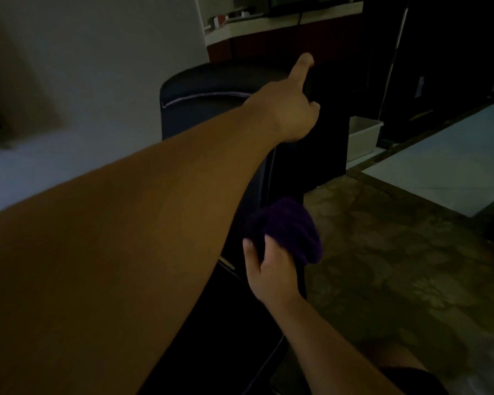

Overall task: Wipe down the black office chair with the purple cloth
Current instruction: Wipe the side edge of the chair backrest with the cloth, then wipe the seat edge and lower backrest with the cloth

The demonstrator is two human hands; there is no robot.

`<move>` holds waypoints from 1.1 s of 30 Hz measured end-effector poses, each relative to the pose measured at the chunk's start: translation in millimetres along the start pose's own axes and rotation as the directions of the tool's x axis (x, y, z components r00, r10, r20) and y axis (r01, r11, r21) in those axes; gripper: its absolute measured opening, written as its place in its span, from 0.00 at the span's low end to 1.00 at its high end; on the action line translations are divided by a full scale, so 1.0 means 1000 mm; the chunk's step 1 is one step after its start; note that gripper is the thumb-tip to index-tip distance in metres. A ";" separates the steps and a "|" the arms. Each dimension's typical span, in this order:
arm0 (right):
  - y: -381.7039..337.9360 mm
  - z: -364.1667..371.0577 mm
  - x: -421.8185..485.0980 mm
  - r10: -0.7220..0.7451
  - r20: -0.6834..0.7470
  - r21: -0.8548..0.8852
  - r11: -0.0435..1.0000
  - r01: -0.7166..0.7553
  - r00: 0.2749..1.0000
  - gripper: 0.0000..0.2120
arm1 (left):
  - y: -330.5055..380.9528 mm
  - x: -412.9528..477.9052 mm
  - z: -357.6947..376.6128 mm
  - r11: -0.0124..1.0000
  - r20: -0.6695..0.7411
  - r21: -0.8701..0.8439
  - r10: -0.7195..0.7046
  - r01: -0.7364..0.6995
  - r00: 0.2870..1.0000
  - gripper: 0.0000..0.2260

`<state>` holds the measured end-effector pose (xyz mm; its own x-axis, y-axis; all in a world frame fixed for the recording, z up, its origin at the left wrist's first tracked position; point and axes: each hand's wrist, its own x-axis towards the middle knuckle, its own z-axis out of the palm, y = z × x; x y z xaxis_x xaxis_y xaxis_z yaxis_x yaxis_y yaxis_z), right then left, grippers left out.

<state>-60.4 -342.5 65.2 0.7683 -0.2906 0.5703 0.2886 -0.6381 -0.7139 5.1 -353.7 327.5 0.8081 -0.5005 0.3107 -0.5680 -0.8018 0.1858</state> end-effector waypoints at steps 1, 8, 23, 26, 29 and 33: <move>0.010 0.001 -0.015 0.063 0.081 0.007 0.998 -0.064 0.995 0.06 | 0.000 0.000 0.000 1.000 0.004 -0.003 -0.002 0.002 1.000 0.34; 0.035 0.008 -0.070 0.284 0.307 0.090 0.942 -0.325 0.909 0.30 | 0.005 -0.003 0.000 0.997 -0.001 -0.063 -0.037 0.037 0.999 0.34; 0.050 -0.020 -0.039 0.271 0.185 0.274 0.909 -0.314 0.945 0.13 | -0.059 -0.076 0.049 0.976 -0.094 -0.215 0.021 -0.040 0.995 0.36; 0.055 -0.022 -0.031 0.404 0.258 0.371 0.797 -0.476 0.878 0.11 | -0.091 -0.122 0.093 0.987 -0.035 -0.160 -0.039 0.033 0.999 0.33; 0.058 -0.015 -0.032 0.420 0.210 0.417 0.778 -0.470 0.883 0.11 | -0.117 -0.170 0.136 0.977 0.112 -0.143 -0.144 0.159 0.983 0.29; 0.062 0.002 -0.040 0.534 0.184 0.432 0.711 -0.555 0.826 0.10 | -0.143 -0.223 0.186 0.953 0.244 -0.117 -0.245 0.279 0.938 0.23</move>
<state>-71.9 -369.5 -2.7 0.8932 -0.4493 0.0153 0.0250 0.0156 -0.9996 -64.9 -188.4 58.7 0.9354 -0.3530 0.0183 -0.3340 -0.8658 0.3727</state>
